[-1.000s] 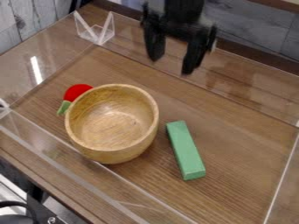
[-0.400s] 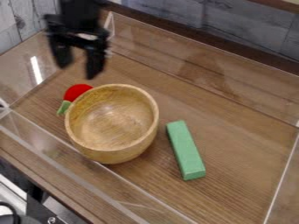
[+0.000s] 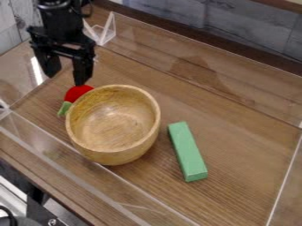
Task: Move the red fruit to the right
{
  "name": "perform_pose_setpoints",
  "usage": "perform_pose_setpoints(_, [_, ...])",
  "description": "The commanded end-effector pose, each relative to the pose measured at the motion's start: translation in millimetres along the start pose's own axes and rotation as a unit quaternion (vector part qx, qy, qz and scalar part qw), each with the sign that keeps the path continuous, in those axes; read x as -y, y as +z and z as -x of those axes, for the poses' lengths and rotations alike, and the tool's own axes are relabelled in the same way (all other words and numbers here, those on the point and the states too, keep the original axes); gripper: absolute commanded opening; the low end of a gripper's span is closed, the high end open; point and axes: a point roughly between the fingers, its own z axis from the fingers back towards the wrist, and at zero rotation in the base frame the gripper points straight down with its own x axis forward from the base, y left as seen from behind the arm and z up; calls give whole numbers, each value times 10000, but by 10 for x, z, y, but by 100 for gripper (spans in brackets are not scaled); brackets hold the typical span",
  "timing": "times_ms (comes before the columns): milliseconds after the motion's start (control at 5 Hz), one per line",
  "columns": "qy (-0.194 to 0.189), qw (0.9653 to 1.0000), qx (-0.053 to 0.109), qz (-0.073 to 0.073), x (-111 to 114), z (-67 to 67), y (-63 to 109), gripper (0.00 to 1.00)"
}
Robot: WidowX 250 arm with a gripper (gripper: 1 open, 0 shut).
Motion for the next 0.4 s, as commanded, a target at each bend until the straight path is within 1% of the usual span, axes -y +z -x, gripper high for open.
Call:
perform_pose_setpoints(0, [77,9997,233,-84,-98,-146,-14,100])
perform_pose_setpoints(200, [96,9995,280,-75,-131,-223,-109,100])
